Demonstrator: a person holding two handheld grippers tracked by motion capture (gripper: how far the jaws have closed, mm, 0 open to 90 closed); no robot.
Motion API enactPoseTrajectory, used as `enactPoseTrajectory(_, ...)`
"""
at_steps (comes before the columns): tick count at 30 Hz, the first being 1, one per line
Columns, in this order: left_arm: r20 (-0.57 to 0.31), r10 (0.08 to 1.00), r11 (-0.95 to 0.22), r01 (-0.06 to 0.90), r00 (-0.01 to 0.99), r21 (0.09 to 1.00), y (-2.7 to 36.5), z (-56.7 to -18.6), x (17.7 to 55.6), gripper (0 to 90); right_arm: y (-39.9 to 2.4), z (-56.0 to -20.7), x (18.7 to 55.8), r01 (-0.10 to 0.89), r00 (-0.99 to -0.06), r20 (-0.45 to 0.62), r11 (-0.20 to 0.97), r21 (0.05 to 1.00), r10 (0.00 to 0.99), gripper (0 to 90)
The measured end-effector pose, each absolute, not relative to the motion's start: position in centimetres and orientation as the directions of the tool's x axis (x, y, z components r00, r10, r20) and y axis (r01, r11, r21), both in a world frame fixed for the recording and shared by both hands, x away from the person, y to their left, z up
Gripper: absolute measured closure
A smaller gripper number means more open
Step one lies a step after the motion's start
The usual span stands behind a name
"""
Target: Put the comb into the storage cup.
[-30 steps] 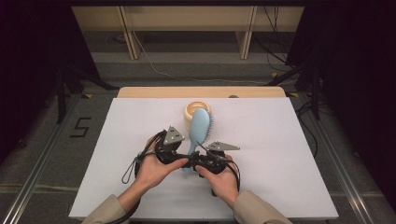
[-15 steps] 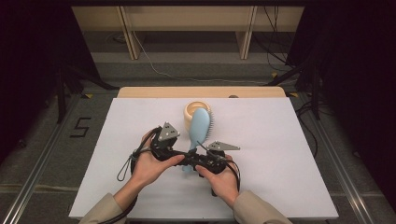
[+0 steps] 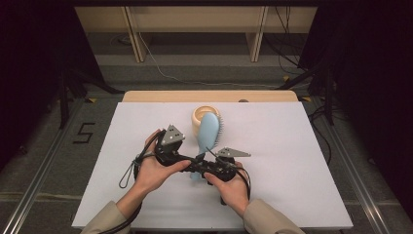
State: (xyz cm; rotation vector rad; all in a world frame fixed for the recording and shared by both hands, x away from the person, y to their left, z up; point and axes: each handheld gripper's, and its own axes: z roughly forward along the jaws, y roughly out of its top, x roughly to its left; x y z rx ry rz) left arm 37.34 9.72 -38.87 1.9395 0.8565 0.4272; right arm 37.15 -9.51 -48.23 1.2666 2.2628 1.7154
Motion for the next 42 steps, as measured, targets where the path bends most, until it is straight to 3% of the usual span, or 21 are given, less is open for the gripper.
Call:
enactPoseTrajectory(18, -0.121, 0.685, -0.25, 0.388, 0.718, 0.887, 9.6, -37.0, 38.1, 0.0, -9.6, -48.1, 37.1, 0.574, -0.666, 0.427, 0.055, 0.817, 0.612, 68.2)
enactPoseTrajectory(42, -0.114, 0.671, -0.25, 0.368, 0.733, 0.896, 8.6, -35.6, 39.2, 0.0, -9.7, -48.1, 37.2, 0.57, -0.665, 0.426, 0.048, 0.82, 0.614, 68.2)
